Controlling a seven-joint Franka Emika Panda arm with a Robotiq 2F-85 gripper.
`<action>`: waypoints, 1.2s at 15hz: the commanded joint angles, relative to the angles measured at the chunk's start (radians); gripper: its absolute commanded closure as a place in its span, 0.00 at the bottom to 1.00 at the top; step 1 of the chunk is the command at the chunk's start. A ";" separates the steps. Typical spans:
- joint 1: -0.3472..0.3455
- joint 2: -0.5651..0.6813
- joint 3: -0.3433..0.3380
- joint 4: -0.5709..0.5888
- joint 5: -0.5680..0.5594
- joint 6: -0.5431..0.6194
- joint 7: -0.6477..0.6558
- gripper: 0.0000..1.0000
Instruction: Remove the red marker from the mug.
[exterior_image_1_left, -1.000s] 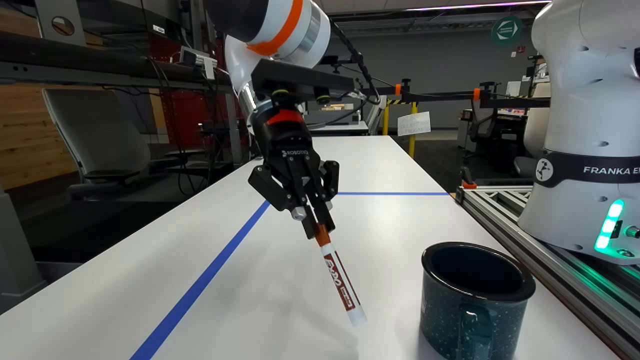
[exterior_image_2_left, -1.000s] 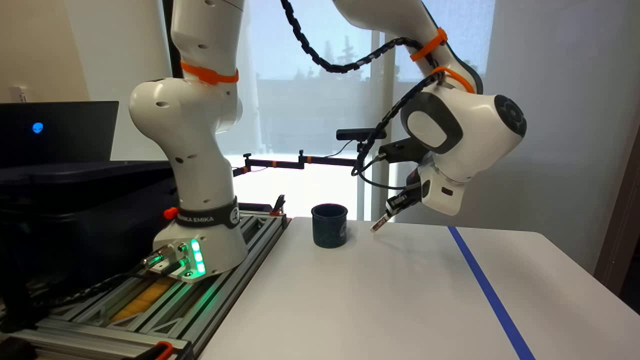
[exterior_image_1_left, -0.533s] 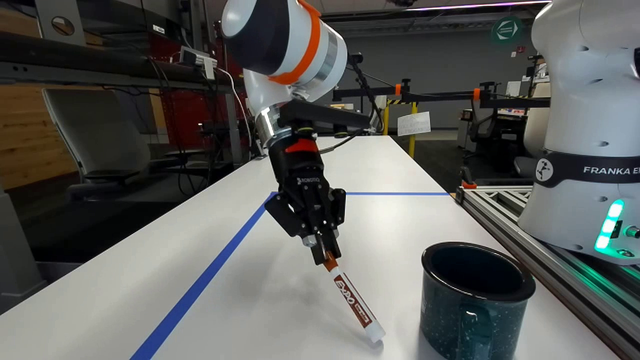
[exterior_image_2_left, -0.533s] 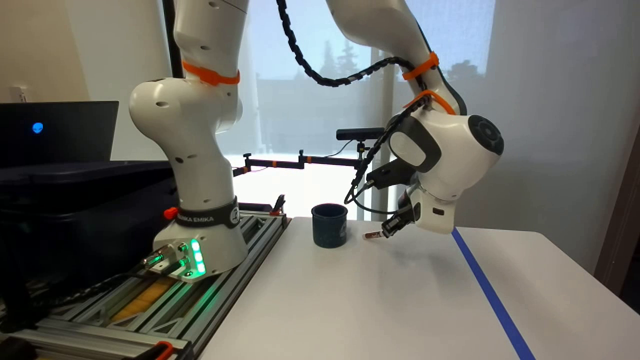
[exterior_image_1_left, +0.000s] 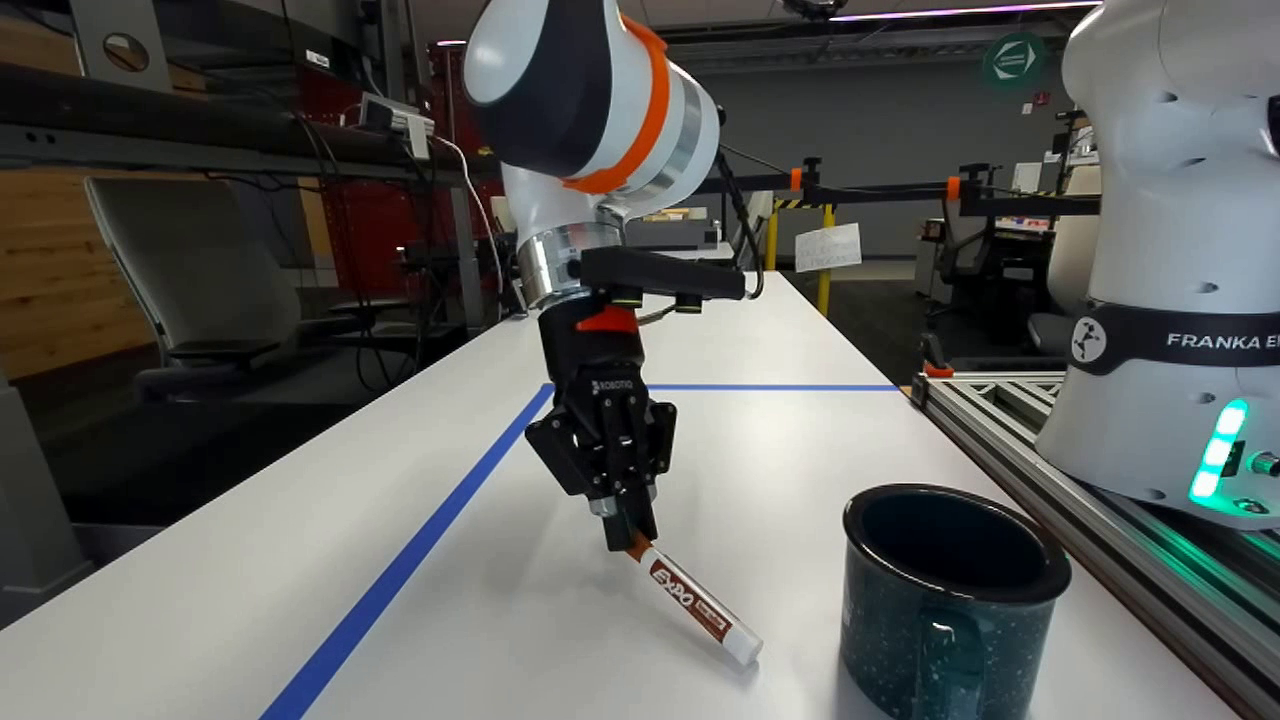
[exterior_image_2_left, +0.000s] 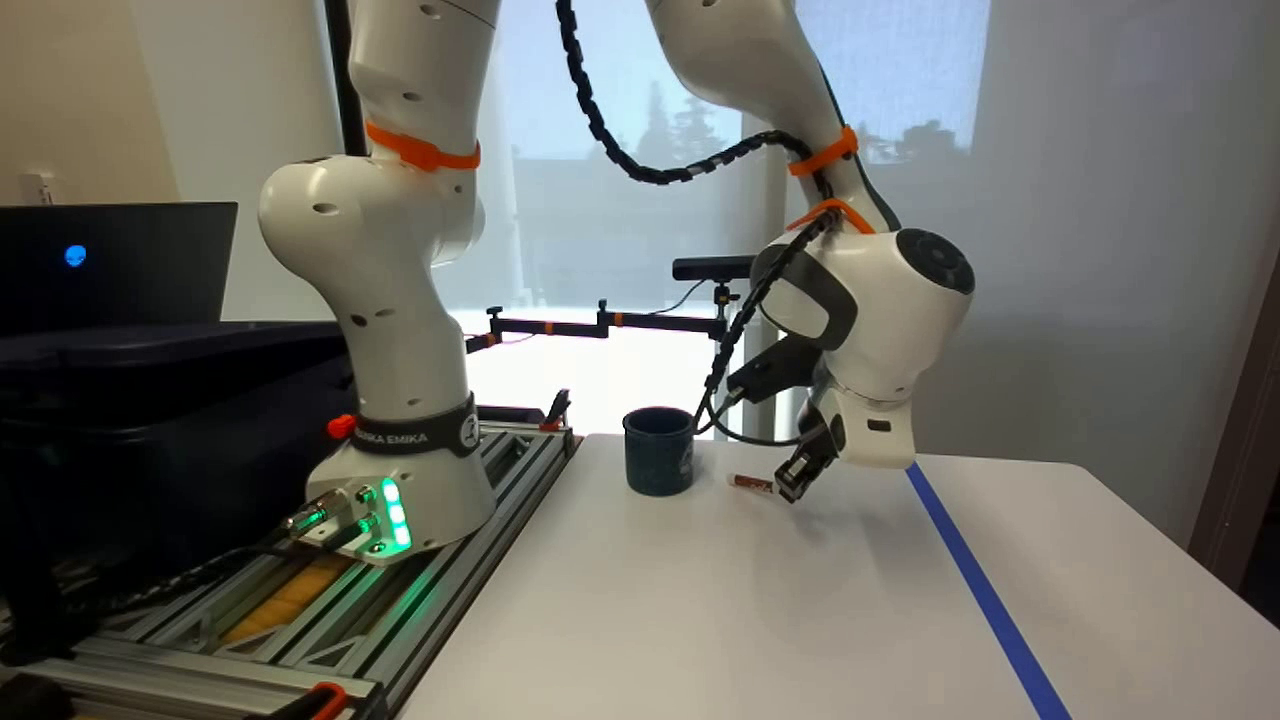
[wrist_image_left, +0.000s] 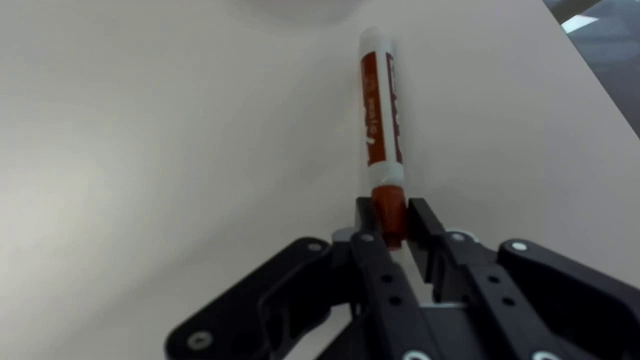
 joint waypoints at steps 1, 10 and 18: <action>0.022 -0.053 0.013 -0.064 -0.035 0.126 -0.003 0.95; 0.031 -0.112 0.020 -0.120 -0.238 0.201 0.032 0.00; 0.019 -0.105 0.023 -0.113 -0.408 0.213 0.010 0.00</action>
